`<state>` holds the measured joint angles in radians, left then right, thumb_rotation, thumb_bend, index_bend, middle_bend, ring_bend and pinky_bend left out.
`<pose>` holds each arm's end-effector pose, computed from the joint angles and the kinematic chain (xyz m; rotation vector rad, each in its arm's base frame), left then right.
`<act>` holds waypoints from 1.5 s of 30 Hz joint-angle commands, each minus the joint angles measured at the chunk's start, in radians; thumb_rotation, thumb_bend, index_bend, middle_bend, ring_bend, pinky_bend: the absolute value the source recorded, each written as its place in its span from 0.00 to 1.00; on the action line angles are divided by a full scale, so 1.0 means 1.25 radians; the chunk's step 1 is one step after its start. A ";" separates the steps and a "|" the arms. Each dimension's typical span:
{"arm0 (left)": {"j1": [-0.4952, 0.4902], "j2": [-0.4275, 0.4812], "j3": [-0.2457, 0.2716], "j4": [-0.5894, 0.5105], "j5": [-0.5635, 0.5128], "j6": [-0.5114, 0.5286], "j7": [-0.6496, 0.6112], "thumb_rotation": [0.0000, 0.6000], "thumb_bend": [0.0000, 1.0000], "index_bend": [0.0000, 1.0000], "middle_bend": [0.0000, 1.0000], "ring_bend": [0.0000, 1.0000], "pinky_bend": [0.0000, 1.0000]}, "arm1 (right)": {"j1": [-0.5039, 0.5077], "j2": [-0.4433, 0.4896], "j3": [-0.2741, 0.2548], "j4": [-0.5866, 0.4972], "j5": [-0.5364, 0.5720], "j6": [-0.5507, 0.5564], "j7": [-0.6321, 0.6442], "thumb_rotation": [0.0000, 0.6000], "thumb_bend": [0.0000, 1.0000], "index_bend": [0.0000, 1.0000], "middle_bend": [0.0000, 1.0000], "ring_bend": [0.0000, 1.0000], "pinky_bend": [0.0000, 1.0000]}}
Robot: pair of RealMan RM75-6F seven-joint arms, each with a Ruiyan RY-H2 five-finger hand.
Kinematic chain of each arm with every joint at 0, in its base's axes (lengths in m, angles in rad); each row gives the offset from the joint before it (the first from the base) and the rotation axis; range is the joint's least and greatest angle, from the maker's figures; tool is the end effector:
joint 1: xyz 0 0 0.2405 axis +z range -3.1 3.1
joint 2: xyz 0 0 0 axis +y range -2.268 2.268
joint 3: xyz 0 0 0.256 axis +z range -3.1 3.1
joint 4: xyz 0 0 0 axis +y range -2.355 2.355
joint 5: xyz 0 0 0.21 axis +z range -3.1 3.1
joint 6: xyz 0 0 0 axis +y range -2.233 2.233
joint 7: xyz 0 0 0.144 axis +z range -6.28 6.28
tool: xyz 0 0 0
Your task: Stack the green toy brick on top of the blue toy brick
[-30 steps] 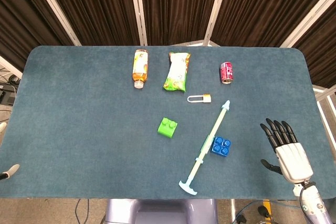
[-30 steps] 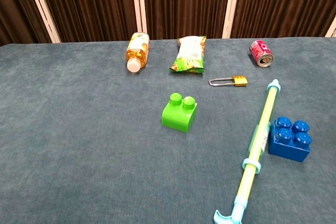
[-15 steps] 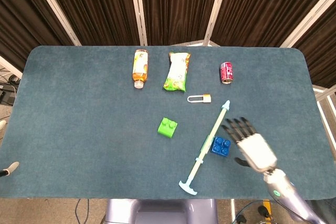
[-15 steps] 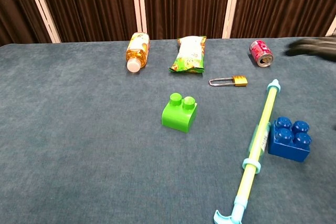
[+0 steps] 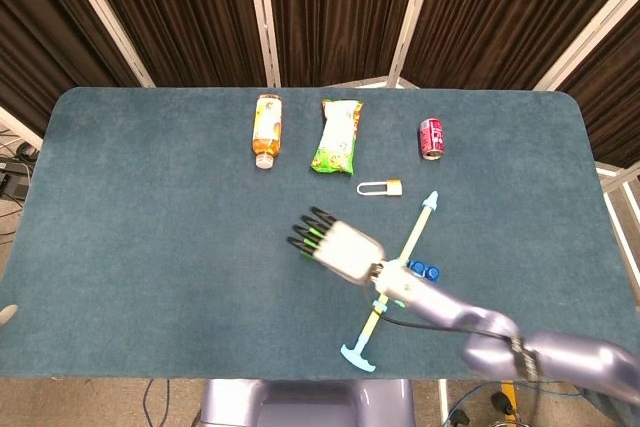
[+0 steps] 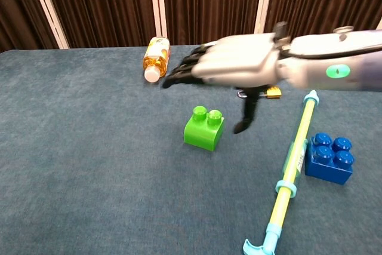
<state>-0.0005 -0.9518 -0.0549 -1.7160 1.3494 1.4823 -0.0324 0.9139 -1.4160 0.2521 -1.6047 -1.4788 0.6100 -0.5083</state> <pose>-0.3334 0.1522 0.2117 -1.2098 -0.9752 -0.7555 -0.0525 -0.3324 -0.0143 2.4159 -0.2225 0.8464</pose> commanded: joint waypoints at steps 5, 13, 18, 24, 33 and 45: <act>-0.006 -0.011 -0.010 0.017 -0.036 -0.024 0.010 1.00 0.00 0.00 0.00 0.00 0.00 | 0.121 -0.133 -0.005 0.169 0.007 -0.071 -0.024 1.00 0.14 0.02 0.09 0.00 0.00; -0.012 -0.019 -0.012 0.014 -0.042 -0.030 0.032 1.00 0.00 0.00 0.00 0.00 0.00 | 0.156 -0.153 -0.033 0.231 0.021 -0.087 -0.042 1.00 0.14 0.02 0.09 0.00 0.00; -0.019 -0.024 -0.014 0.012 -0.046 -0.040 0.048 1.00 0.00 0.00 0.00 0.00 0.00 | 0.160 -0.127 -0.053 0.217 0.043 -0.089 -0.061 1.00 0.14 0.02 0.09 0.00 0.00; -0.025 -0.029 -0.013 0.005 -0.042 -0.042 0.069 1.00 0.00 0.00 0.00 0.00 0.00 | 0.161 -0.102 -0.073 0.203 0.067 -0.088 -0.076 1.00 0.14 0.02 0.09 0.00 0.00; -0.027 -0.035 -0.010 -0.005 -0.036 -0.035 0.094 1.00 0.00 0.00 0.00 0.00 0.00 | 0.169 -0.124 -0.116 0.251 0.055 -0.067 -0.087 1.00 0.14 0.03 0.10 0.00 0.01; -0.029 -0.038 -0.012 -0.001 -0.046 -0.042 0.097 1.00 0.00 0.00 0.00 0.00 0.00 | 0.173 -0.151 -0.146 0.298 0.005 -0.027 -0.012 1.00 0.39 0.40 0.54 0.39 0.41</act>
<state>-0.0372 -0.9998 -0.0700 -1.7174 1.2922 1.4306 0.0896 1.1309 -1.6027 0.0756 -1.2342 -1.4553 0.5621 -0.5454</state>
